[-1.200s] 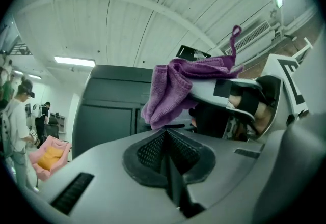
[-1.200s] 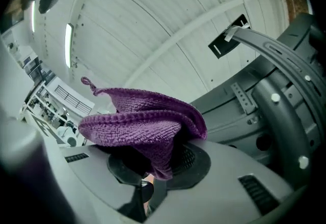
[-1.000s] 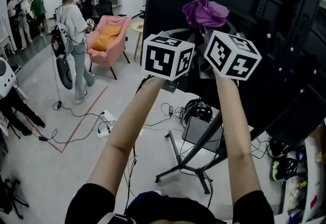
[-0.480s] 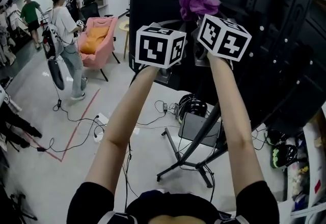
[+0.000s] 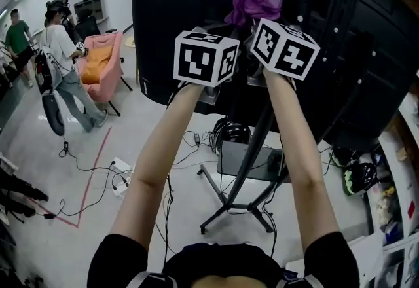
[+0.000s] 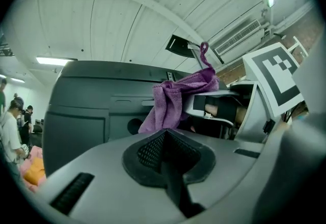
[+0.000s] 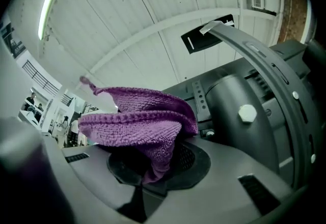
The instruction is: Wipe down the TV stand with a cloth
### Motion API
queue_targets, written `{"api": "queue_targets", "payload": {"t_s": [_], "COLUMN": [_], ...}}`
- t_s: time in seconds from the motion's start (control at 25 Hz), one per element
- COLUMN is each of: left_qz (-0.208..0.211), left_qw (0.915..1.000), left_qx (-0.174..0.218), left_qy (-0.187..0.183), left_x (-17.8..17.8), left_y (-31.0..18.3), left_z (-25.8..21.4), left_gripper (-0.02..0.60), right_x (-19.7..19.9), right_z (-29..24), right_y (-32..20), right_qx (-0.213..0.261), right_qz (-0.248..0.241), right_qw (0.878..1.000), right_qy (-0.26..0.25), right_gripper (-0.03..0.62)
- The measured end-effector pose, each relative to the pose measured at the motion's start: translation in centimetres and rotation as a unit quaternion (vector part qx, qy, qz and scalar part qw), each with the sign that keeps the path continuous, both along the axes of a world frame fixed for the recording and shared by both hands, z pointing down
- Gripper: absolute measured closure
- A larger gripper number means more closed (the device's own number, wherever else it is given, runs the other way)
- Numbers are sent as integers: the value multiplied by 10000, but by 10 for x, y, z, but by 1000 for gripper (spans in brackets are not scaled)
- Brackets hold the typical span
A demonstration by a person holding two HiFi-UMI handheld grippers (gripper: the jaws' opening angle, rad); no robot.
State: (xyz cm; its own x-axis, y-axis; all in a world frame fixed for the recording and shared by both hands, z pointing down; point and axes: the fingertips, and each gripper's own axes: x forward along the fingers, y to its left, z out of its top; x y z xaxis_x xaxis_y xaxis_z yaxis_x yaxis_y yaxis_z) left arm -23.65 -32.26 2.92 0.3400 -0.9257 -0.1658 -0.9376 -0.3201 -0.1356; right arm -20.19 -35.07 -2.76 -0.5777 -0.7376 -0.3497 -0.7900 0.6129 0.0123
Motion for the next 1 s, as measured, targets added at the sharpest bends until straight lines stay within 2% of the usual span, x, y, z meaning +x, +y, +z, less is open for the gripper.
{"api": "queue_targets", "payload": {"t_s": [0.16,0.32,0.48,0.84,1.0], "left_qz": [79,-36,-337,-1149,-1295], "left_qw": [10000,10000,9994,9928,9908], "left_qx": [-6,-18,-83,-300,-373], "left_qy": [-6,35,84,174,131], "left_x": [11,0,-28,-119,-134], "left_y": [1,7,17,37,34], "left_z": [2,6,19,46,51], "left_gripper": [575,575,575,575,575], "right_x": [2,-8,-34,-131,-150], "right_z": [3,10,23,53,62], "right_y": [4,10,19,36,33], "right_qx": [51,-54,-109,-231,-246], "right_qz": [89,-201,-527,-1301,-1370], "right_qw": [9998,9997,9984,9898,9876], "right_qy": [144,119,177,534,725], "right_gripper": [530,530,530,530,530]}}
